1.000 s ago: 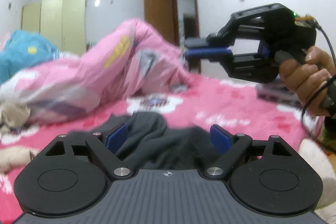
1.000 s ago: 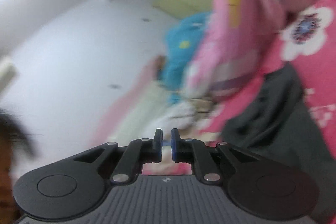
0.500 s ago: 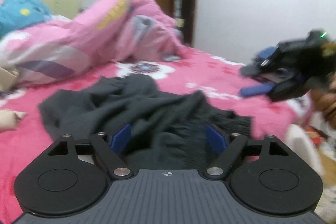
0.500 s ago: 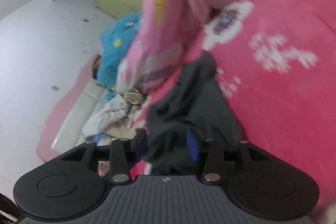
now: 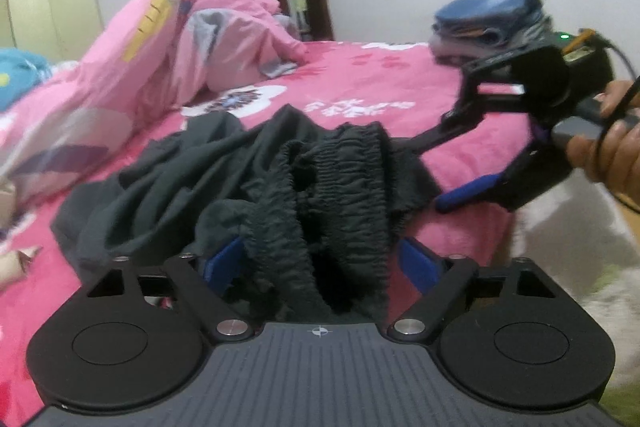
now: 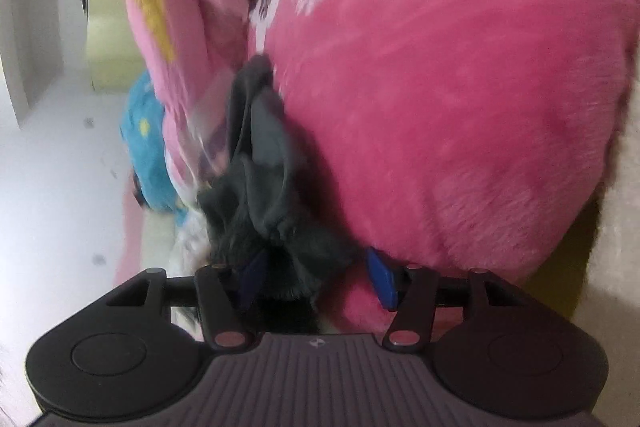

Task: Fold clothes
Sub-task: 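Grasp the waistband with the left gripper while the right gripper holds it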

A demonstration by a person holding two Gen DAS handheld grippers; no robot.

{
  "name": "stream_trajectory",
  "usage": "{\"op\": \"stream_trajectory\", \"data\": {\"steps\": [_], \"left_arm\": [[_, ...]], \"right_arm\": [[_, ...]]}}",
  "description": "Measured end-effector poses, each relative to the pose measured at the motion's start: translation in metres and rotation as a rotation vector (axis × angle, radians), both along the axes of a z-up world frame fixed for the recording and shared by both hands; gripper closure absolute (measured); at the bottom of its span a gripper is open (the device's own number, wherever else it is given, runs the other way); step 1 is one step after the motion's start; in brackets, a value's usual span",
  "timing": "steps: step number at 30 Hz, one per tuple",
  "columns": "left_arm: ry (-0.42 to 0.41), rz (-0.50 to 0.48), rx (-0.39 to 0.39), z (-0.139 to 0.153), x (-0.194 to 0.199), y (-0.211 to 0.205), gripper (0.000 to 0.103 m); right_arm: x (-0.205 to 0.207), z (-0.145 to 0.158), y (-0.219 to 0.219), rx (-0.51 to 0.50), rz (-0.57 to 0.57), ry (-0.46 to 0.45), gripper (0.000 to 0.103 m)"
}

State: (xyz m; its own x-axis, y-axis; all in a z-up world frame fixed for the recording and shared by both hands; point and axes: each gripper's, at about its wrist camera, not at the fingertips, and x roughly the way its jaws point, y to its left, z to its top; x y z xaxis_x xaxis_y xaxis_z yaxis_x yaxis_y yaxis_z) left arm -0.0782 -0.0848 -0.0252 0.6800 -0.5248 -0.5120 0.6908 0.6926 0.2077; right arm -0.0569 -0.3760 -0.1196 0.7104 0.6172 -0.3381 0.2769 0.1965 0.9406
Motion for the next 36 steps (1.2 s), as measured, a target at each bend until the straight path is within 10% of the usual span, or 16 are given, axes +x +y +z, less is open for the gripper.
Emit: {"op": "stream_trajectory", "data": {"steps": [9,14,21,25,30,36], "left_arm": [[0.090,0.149,-0.083,0.006,0.022,0.018,0.069],[0.133,0.174,-0.113,0.005,0.029,0.024,0.065],[0.120,0.108,-0.119,0.003,0.020,0.024,0.032],[0.120,0.111,-0.101,-0.004,0.022,0.018,0.032],[0.154,0.196,-0.163,-0.005,0.037,0.025,0.072],[0.254,0.305,-0.378,0.007,0.048,0.077,0.084]], "right_arm": [[0.008,0.005,0.008,-0.050,0.012,-0.079,0.052],[0.019,0.025,0.011,-0.072,0.056,-0.187,0.091],[0.054,0.089,0.033,-0.080,0.145,-0.408,0.093],[0.081,0.115,0.047,-0.027,0.170,-0.480,0.094],[0.118,0.135,0.071,0.014,0.213,-0.504,0.094],[0.175,0.156,0.109,0.034,0.299,-0.481,0.095]]}}
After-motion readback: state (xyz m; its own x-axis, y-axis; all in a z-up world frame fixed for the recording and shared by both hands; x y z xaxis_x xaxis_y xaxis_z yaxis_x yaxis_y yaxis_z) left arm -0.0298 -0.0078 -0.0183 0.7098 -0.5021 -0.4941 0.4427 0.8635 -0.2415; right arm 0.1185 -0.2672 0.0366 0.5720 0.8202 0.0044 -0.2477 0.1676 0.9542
